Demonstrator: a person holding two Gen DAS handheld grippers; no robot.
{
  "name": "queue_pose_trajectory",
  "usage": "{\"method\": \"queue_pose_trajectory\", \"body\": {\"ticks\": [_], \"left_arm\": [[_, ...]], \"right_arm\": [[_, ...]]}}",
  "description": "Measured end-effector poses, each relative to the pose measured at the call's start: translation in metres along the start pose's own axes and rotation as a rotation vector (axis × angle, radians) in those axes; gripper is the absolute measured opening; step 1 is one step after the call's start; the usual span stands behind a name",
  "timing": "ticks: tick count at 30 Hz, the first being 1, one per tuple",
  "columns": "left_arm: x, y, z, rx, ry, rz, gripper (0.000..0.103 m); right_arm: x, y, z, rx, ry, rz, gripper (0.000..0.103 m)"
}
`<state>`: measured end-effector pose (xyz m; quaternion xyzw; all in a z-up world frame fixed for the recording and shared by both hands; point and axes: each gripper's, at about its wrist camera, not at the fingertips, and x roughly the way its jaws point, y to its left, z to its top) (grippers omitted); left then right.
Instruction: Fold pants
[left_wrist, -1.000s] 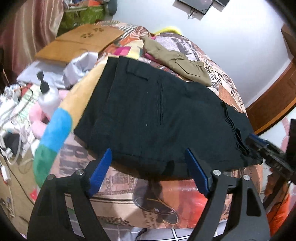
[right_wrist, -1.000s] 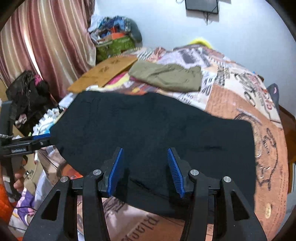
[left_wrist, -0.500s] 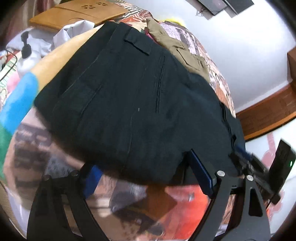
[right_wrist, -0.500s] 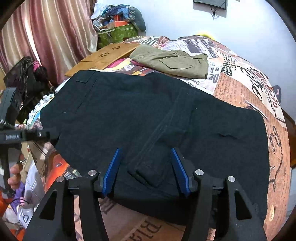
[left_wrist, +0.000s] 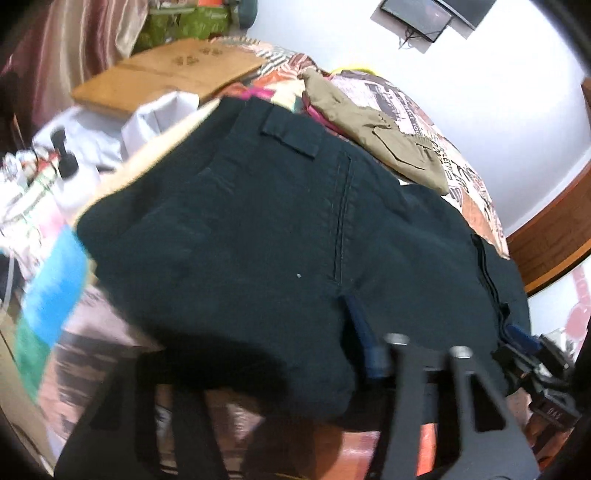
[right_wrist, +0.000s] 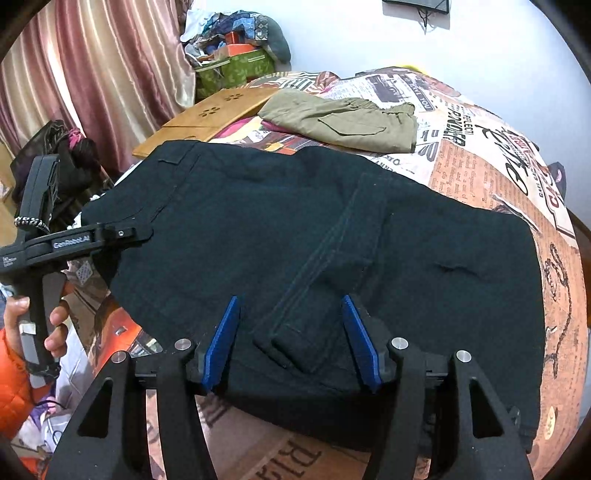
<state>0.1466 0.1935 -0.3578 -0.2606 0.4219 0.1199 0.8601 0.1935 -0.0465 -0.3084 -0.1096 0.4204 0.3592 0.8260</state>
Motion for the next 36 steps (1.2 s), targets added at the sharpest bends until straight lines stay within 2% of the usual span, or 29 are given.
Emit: {"method": "queue_pose_trajectory", "body": {"ticks": [2, 6, 11, 21, 24, 31, 36], "left_arm": [[-0.011, -0.001, 0.002, 0.037, -0.020, -0.006, 0.031], [-0.027, -0.012, 0.010, 0.099, -0.068, 0.017, 0.025], [-0.047, -0.034, 0.026, 0.162, -0.122, 0.021, 0.025], [-0.080, -0.103, 0.062, 0.319, -0.224, -0.017, 0.023], [-0.090, -0.126, 0.066, 0.365, -0.251, -0.031, 0.022], [-0.105, -0.188, 0.070, 0.484, -0.307, -0.085, 0.021], [-0.102, -0.228, 0.065, 0.559, -0.313, -0.111, 0.020]], "right_arm": [[-0.001, -0.001, 0.000, 0.005, 0.000, 0.004, 0.055], [-0.005, -0.004, 0.001, 0.042, -0.006, 0.018, 0.054], [-0.026, -0.013, 0.004, 0.097, -0.040, 0.049, 0.054], [-0.088, -0.051, 0.000, 0.139, -0.187, -0.045, 0.054], [-0.089, -0.064, -0.006, 0.163, -0.183, -0.079, 0.054], [-0.051, -0.090, -0.036, 0.230, -0.053, -0.085, 0.054], [-0.048, -0.093, -0.044, 0.247, -0.078, -0.062, 0.058]]}}
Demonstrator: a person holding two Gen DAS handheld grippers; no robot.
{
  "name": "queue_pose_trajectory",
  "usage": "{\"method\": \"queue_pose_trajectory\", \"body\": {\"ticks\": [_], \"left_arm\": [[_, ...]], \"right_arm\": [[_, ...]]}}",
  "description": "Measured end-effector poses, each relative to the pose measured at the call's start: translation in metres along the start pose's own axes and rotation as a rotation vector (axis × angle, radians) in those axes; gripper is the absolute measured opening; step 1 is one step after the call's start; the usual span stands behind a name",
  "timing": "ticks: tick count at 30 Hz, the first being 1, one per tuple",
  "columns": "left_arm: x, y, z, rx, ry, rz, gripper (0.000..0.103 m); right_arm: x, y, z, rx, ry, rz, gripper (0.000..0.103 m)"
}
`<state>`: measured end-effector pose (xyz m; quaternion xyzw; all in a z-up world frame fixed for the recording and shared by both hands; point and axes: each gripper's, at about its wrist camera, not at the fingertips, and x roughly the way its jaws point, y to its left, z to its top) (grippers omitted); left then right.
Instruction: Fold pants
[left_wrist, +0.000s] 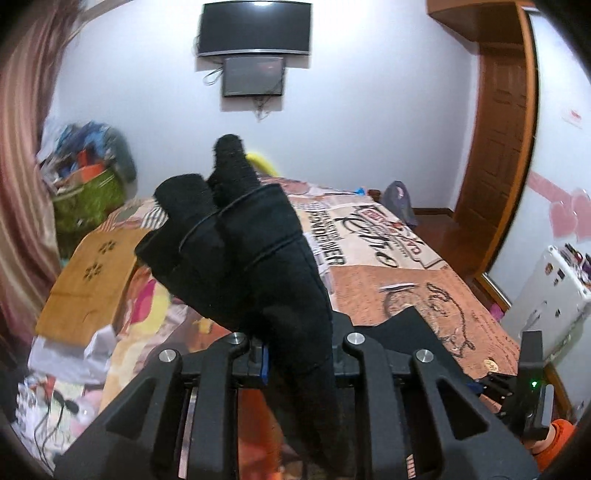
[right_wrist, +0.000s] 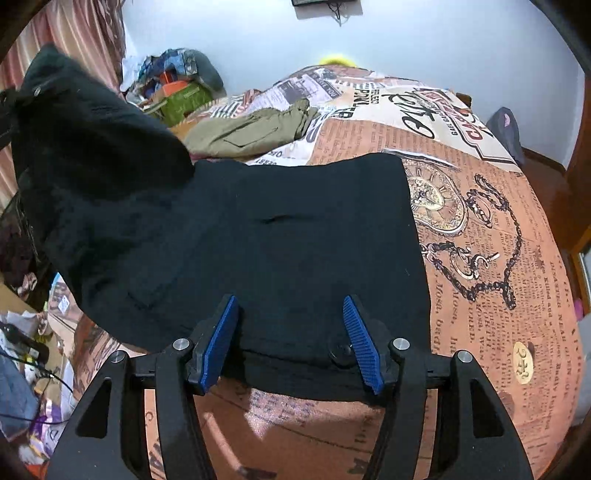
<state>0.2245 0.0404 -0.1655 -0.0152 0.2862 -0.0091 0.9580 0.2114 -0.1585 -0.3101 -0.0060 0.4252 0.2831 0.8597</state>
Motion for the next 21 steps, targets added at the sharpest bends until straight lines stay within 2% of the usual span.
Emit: {"method": "queue_pose_trajectory", "body": {"ticks": [12, 16, 21], "left_arm": [[0.043, -0.076, -0.001, 0.063, 0.076, -0.182, 0.014], [0.056, -0.102, -0.014, 0.093, 0.129, -0.252, 0.014], [0.072, -0.139, -0.042, 0.188, 0.194, -0.280, 0.014]], "right_arm": [[0.000, -0.007, 0.000, 0.026, -0.016, 0.047, 0.058], [-0.006, -0.012, -0.001, 0.052, -0.025, 0.077, 0.058], [-0.021, -0.020, -0.002, 0.081, -0.041, 0.095, 0.058]]}}
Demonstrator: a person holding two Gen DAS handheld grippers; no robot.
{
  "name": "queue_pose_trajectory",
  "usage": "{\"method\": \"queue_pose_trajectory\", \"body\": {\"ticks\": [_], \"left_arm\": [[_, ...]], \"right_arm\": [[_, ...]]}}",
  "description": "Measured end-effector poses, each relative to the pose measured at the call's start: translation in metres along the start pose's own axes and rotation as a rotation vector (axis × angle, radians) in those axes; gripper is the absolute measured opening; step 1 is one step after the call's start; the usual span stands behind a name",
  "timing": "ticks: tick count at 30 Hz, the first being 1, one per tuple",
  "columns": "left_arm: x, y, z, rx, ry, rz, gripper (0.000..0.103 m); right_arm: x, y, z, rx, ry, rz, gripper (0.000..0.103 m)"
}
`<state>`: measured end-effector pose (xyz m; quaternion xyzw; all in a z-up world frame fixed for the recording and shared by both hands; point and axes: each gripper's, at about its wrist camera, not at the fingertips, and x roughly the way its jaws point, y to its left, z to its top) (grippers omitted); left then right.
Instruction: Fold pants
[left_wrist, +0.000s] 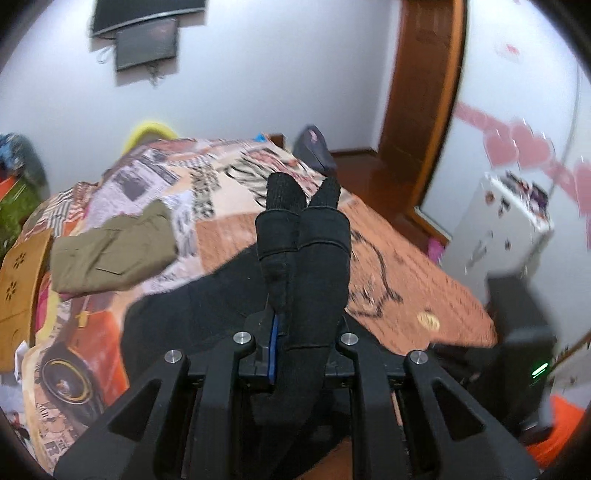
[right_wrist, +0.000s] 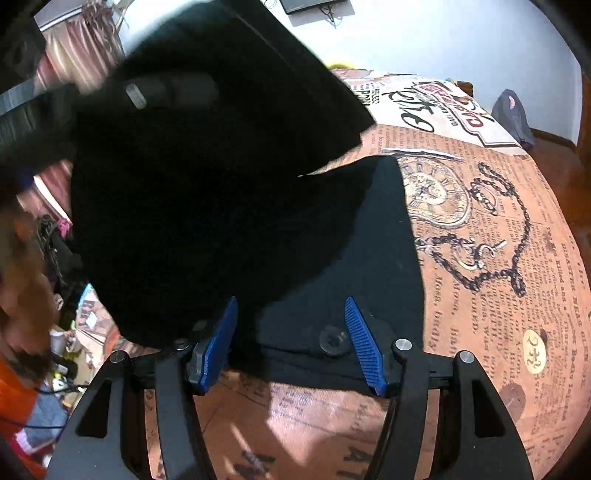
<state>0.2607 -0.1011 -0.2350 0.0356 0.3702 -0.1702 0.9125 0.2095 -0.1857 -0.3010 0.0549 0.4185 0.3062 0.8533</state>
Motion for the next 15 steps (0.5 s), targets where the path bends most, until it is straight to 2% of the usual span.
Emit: {"method": "queue_pose_trajectory", "body": {"ticks": [6, 12, 13, 15], "left_arm": [[0.011, -0.016, -0.014, 0.031, 0.044, -0.011, 0.015], [0.020, -0.022, -0.025, 0.036, 0.101, -0.025, 0.015], [0.023, -0.023, -0.027, 0.041, 0.117, -0.021, 0.016], [0.028, -0.026, -0.030, 0.046, 0.152, -0.012, 0.025]], "right_arm": [[-0.033, -0.007, -0.004, -0.003, -0.041, -0.032, 0.058], [-0.058, -0.022, -0.012, -0.010, -0.065, -0.143, 0.058], [-0.060, -0.024, -0.013, -0.004, -0.068, -0.153, 0.058], [-0.062, -0.033, -0.016, 0.021, -0.070, -0.167, 0.058]]}}
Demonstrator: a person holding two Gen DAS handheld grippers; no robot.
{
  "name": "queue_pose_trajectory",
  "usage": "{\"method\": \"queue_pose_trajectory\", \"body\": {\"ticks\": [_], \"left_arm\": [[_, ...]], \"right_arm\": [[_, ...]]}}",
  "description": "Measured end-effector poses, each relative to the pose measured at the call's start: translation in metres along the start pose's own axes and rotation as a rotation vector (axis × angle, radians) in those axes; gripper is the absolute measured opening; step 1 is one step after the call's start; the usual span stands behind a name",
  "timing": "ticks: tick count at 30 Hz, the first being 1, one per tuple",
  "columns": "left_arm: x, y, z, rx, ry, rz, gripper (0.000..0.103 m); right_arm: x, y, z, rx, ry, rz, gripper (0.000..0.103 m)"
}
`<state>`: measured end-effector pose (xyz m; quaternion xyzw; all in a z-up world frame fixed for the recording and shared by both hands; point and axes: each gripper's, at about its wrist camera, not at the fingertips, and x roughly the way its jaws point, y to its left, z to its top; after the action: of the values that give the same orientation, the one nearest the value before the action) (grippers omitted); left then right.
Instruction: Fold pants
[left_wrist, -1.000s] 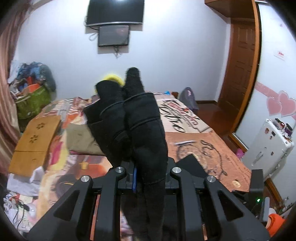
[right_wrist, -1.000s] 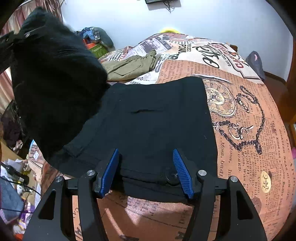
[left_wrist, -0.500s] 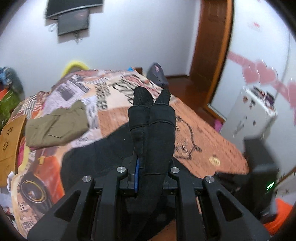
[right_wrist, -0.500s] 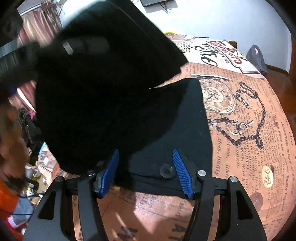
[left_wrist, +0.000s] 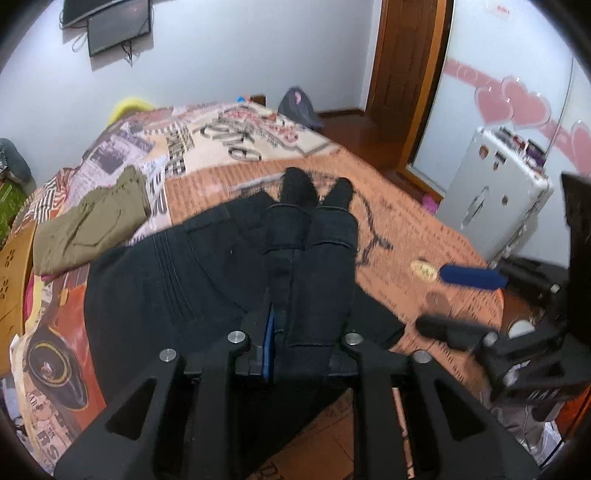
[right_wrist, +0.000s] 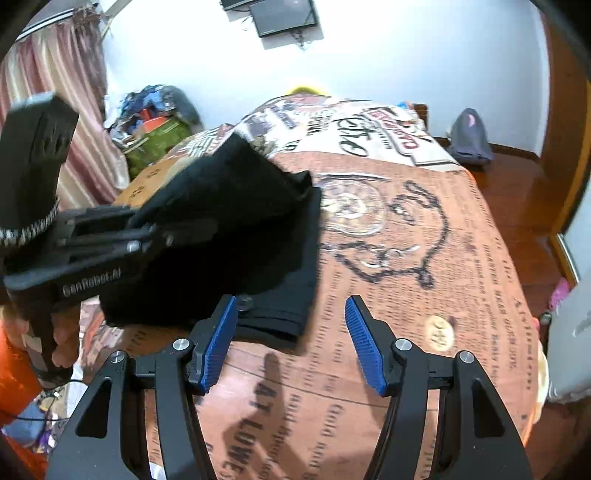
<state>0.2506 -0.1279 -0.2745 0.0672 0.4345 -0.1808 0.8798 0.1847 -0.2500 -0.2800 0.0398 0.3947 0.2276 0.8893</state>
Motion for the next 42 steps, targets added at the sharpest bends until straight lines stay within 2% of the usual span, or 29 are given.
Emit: {"method": "queue_pose_trajectory", "body": {"ticks": [1, 2, 3, 4, 5, 7, 13, 15, 17, 20, 22, 26, 30, 33, 37, 42], "left_arm": [[0.002, -0.001, -0.001, -0.004, 0.015, -0.006, 0.029], [0.002, -0.003, -0.002, -0.011, 0.024, -0.021, 0.042], [0.001, -0.004, -0.003, -0.018, 0.026, -0.037, 0.060], [-0.001, -0.005, -0.004, -0.019, 0.018, -0.050, 0.066], [-0.004, -0.008, -0.005, -0.014, 0.006, -0.060, 0.070], [-0.011, -0.011, -0.005, 0.001, -0.011, -0.060, 0.070], [-0.039, 0.006, -0.002, -0.023, -0.048, -0.002, 0.075], [-0.049, 0.024, -0.005, -0.041, -0.066, 0.041, 0.085], [-0.054, 0.049, -0.012, -0.070, -0.070, 0.102, 0.087], [-0.049, 0.089, -0.030, -0.133, -0.013, 0.166, 0.087], [-0.042, 0.116, -0.047, -0.189, 0.053, 0.165, 0.087], [-0.035, 0.140, -0.079, -0.258, 0.083, 0.151, 0.087], [-0.032, 0.139, -0.087, -0.250, 0.069, 0.132, 0.087], [-0.027, 0.136, -0.085, -0.256, 0.066, 0.098, 0.087], [-0.024, 0.116, -0.079, -0.262, 0.056, 0.008, 0.087], [-0.011, 0.086, -0.066, -0.251, 0.040, -0.044, 0.086]], "right_arm": [[-0.003, -0.002, -0.002, 0.012, 0.000, -0.004, 0.058], [-0.004, -0.004, -0.003, 0.023, 0.000, -0.006, 0.058], [-0.004, -0.006, -0.004, 0.033, 0.001, -0.005, 0.058], [-0.005, -0.008, -0.005, 0.045, 0.002, -0.003, 0.058], [-0.006, -0.009, -0.006, 0.051, 0.003, -0.002, 0.058], [-0.008, -0.010, -0.009, 0.058, 0.003, -0.006, 0.058], [-0.015, -0.008, -0.014, 0.074, 0.005, 0.000, 0.058], [-0.016, -0.004, -0.015, 0.069, 0.008, 0.006, 0.058], [-0.015, 0.001, -0.016, 0.063, 0.015, 0.017, 0.058], [-0.008, 0.013, -0.019, 0.053, 0.036, 0.044, 0.058], [-0.001, 0.019, -0.021, 0.048, 0.052, 0.057, 0.058], [0.021, 0.036, -0.024, 0.015, 0.107, 0.075, 0.058], [0.040, 0.042, -0.016, -0.016, 0.109, 0.028, 0.055], [0.050, 0.033, -0.005, -0.005, 0.131, 0.037, 0.055], [0.060, 0.016, 0.007, -0.055, 0.144, -0.028, 0.053], [0.076, -0.016, 0.022, -0.025, 0.155, -0.111, 0.054]]}}
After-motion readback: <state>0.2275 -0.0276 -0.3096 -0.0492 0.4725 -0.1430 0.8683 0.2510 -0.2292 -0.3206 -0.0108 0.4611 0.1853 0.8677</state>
